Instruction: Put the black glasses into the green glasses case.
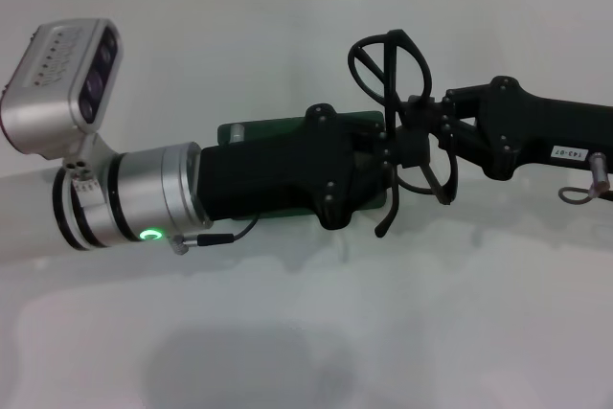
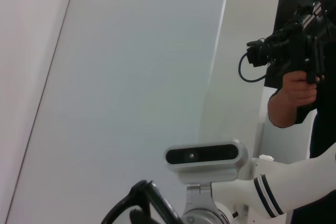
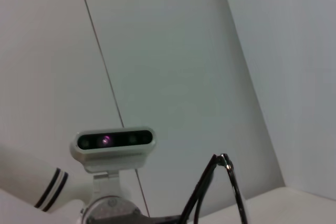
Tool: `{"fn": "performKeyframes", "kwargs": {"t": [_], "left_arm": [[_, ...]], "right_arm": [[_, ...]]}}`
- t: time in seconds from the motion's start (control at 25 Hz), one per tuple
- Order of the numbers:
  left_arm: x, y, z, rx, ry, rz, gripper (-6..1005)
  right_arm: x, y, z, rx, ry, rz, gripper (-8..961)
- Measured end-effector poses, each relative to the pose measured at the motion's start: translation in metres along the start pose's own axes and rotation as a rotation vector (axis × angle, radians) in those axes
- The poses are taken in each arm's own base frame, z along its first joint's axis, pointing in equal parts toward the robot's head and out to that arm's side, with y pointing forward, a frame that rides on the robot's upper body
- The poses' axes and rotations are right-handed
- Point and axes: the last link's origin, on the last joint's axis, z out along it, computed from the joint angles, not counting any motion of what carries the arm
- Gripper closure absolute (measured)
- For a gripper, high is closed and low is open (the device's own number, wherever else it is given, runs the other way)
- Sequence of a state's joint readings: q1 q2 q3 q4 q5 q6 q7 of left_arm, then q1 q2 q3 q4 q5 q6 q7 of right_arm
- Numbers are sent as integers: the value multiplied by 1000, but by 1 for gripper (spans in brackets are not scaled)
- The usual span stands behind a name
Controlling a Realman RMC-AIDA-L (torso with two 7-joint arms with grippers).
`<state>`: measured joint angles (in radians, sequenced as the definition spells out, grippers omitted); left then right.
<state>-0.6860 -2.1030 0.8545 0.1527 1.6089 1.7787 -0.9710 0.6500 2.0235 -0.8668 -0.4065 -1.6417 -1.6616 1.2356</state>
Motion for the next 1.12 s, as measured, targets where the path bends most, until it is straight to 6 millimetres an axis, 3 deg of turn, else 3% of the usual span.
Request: {"fn": "performKeyframes", "kwargs": {"t": [1.12], "left_arm": [[1,0,6,-15,6,-9,967]], "right_arm": [[-8,3,-7,-3,-93,10,881]]}}
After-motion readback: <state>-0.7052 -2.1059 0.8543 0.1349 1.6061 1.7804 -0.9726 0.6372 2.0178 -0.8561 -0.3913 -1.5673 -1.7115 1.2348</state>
